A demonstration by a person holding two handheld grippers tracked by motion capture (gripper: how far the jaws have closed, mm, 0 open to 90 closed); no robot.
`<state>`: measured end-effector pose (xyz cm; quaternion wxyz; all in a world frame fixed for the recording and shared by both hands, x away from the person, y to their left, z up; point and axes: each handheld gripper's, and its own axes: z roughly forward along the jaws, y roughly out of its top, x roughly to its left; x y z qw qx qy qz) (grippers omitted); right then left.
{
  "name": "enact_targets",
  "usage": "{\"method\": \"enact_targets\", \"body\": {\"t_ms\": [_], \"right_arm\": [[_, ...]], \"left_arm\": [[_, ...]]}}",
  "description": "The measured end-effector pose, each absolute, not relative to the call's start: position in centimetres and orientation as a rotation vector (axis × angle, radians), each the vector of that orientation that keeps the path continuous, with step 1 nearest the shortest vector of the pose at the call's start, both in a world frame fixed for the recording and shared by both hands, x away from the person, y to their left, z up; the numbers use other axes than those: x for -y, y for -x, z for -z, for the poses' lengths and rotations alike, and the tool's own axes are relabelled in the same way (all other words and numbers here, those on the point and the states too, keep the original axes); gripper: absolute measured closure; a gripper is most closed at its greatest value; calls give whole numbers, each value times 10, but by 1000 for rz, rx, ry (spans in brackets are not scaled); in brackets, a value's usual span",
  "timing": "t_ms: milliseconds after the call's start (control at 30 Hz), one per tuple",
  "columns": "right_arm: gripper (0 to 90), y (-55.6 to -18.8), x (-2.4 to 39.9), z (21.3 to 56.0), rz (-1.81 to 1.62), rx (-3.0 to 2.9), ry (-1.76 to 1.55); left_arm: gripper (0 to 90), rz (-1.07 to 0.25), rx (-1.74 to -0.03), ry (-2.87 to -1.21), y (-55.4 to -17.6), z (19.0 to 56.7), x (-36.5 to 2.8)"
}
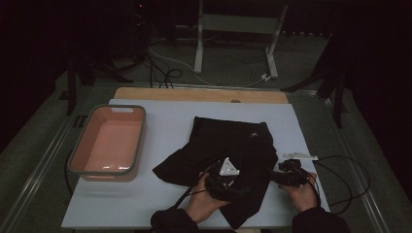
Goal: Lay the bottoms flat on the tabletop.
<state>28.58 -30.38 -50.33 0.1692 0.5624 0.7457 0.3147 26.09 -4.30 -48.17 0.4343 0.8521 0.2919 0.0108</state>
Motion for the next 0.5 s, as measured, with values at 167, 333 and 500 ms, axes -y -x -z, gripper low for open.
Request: {"method": "enact_targets", "body": {"t_ms": [167, 333, 500], "right_arm": [[583, -284, 292, 511, -784, -2164, -1560], [864, -283, 291, 510, -773, -2190, -1545], [888, -285, 296, 509, -780, -2203, -1537]], "left_arm": [[395, -18, -765, -2150, -264, 493, 43], [400, -5, -781, -2203, -263, 506, 46], [522, 24, -786, -2249, -262, 513, 49]]}}
